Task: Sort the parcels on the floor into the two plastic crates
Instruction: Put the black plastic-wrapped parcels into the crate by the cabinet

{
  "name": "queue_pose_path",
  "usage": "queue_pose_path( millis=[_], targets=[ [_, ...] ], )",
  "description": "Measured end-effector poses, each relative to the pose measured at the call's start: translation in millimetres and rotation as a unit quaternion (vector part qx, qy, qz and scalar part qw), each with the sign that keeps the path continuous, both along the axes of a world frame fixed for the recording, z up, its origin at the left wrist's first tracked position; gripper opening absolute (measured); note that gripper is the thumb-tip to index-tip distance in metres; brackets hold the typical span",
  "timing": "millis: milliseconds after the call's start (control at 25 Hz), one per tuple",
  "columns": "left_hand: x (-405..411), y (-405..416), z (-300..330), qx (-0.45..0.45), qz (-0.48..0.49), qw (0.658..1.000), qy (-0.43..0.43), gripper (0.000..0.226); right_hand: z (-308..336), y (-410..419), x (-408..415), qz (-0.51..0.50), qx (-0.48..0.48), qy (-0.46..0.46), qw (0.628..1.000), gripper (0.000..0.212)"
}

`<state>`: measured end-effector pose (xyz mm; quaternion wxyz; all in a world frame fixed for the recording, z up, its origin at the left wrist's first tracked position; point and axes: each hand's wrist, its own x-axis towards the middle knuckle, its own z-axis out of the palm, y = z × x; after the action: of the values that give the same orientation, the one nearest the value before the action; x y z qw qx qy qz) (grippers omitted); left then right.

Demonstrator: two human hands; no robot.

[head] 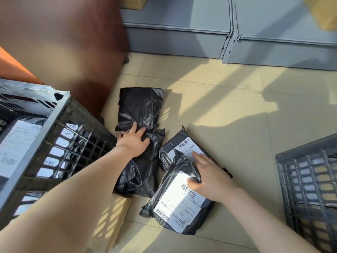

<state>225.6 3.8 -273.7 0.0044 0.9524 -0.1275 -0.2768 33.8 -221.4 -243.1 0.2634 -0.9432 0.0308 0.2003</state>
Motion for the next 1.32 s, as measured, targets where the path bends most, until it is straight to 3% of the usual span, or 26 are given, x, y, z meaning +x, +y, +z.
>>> queue_pose_path(
  millis=[160, 320, 520, 720, 800, 880, 1120, 1320],
  targets=[
    [-43.8, 7.1, -0.5, -0.004, -0.035, 0.999, -0.017, 0.061, -1.1, -3.1, -9.4, 0.011, 0.009, -0.009, 1.000, 0.065],
    [-93.0, 23.0, 0.4, -0.002, -0.048, 0.999, 0.019, 0.059, 1.5, -9.6, -44.0, 0.049, 0.019, -0.002, 0.999, 0.055],
    [-162.5, 44.4, 7.0, 0.017, -0.074, 0.995, 0.061, 0.054, 7.0, -6.2, -107.2, 0.081, 0.024, 0.016, 0.996, 0.056],
    [-136.3, 37.6, 20.4, 0.001, -0.113, 0.986, -0.119, 0.051, 12.7, 6.6, -142.2, 0.099, 0.020, 0.023, 0.995, 0.061],
    [-113.7, 27.8, 22.0, 0.001, -0.114, 0.991, -0.074, 0.075, 12.2, 11.0, -146.3, 0.094, 0.020, 0.030, 0.995, 0.059],
    [-97.0, 16.8, 20.6, 0.040, -0.109, 0.993, -0.001, 0.084, 10.8, 12.2, -148.3, 0.094, 0.023, 0.032, 0.995, 0.055],
    [-135.5, 26.3, 22.9, 0.047, -0.155, 0.987, 0.004, 0.070, 24.9, 5.9, -134.2, 0.035, 0.098, 0.102, 0.989, 0.022],
    [-191.5, 48.0, 29.0, 0.038, -0.147, 0.988, 0.037, 0.059, 46.5, 5.7, -120.1, -0.045, 0.137, 0.165, 0.976, 0.026]
  ],
)
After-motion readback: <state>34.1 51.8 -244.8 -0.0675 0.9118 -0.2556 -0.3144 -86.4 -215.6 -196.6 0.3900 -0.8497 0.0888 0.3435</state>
